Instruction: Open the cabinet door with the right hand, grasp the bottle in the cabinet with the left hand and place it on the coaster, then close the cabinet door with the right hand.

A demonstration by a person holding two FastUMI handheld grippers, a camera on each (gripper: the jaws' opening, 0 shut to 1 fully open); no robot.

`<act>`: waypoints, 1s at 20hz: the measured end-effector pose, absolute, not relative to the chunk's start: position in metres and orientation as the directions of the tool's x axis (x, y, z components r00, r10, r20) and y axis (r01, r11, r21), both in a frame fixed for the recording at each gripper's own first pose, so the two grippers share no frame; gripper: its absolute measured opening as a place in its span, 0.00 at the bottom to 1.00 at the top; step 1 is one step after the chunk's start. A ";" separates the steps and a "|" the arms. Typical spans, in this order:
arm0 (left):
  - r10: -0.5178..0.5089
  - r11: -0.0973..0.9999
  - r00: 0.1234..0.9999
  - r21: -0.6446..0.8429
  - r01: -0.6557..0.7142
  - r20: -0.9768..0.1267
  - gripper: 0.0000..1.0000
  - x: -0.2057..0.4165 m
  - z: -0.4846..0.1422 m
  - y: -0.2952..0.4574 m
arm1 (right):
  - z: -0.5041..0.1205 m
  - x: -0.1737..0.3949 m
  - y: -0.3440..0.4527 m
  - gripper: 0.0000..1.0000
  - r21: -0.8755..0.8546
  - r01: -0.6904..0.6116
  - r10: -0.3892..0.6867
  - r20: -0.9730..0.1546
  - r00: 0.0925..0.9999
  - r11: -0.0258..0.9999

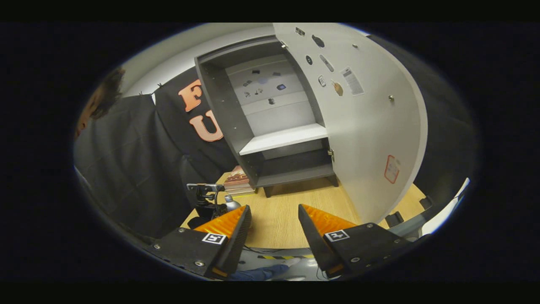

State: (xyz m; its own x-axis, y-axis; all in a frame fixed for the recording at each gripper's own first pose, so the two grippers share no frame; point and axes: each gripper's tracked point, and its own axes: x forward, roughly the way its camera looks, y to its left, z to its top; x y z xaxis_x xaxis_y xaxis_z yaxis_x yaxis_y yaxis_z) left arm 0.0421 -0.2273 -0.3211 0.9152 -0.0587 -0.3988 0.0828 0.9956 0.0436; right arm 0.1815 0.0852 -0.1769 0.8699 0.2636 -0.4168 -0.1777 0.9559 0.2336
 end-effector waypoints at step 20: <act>-0.040 0.998 0.891 0.025 0.058 -0.453 0.89 -0.003 -0.343 -0.209 | -0.190 0.167 0.093 0.70 0.274 -0.164 0.276 -0.443 0.853 0.948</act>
